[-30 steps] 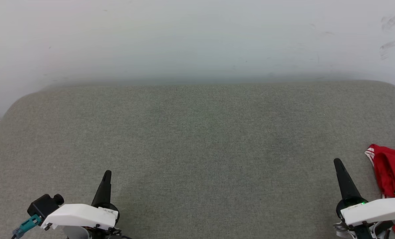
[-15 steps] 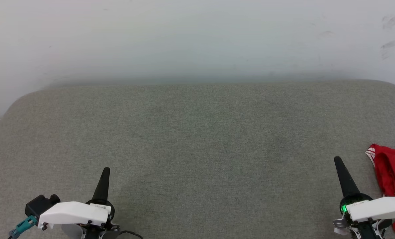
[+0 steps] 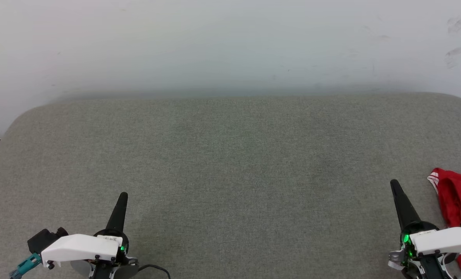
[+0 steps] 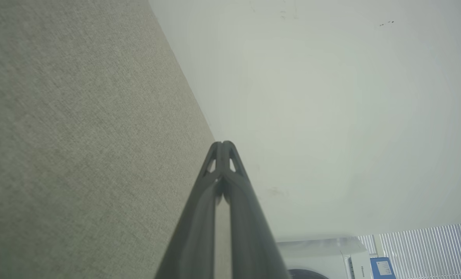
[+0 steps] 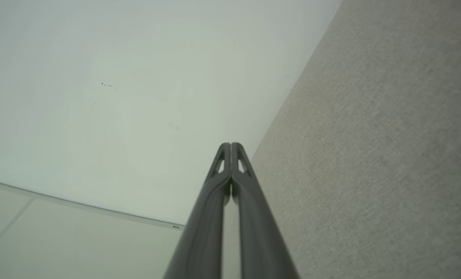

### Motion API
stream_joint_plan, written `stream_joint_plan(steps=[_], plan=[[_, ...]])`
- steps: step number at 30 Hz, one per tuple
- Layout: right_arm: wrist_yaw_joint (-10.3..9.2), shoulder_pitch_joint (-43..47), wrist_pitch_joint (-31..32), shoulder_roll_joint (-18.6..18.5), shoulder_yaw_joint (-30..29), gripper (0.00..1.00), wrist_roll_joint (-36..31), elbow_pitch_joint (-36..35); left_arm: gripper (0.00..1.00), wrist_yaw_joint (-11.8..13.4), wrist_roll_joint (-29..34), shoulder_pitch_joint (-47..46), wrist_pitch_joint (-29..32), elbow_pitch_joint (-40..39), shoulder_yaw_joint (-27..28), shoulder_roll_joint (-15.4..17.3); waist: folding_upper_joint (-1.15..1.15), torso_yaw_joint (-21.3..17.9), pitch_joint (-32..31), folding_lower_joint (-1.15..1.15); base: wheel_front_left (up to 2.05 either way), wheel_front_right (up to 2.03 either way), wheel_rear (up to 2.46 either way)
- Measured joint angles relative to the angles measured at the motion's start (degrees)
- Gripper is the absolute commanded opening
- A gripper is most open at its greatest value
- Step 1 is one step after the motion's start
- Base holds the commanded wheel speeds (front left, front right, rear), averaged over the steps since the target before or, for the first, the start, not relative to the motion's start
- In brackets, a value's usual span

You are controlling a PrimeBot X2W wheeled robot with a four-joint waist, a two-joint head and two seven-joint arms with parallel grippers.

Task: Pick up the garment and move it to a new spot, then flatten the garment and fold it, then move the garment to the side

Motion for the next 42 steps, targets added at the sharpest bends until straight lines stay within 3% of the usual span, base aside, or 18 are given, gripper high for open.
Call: stream_joint_plan(steps=[42], plan=[[0.0,-2.65,1.92,0.02,-0.44,0.0,18.87,3.61,0.0,-1.86,-17.23,-1.92,4.7,0.78,3.24,-1.33,0.0,0.29,0.49,0.0,0.0,0.0,0.0]])
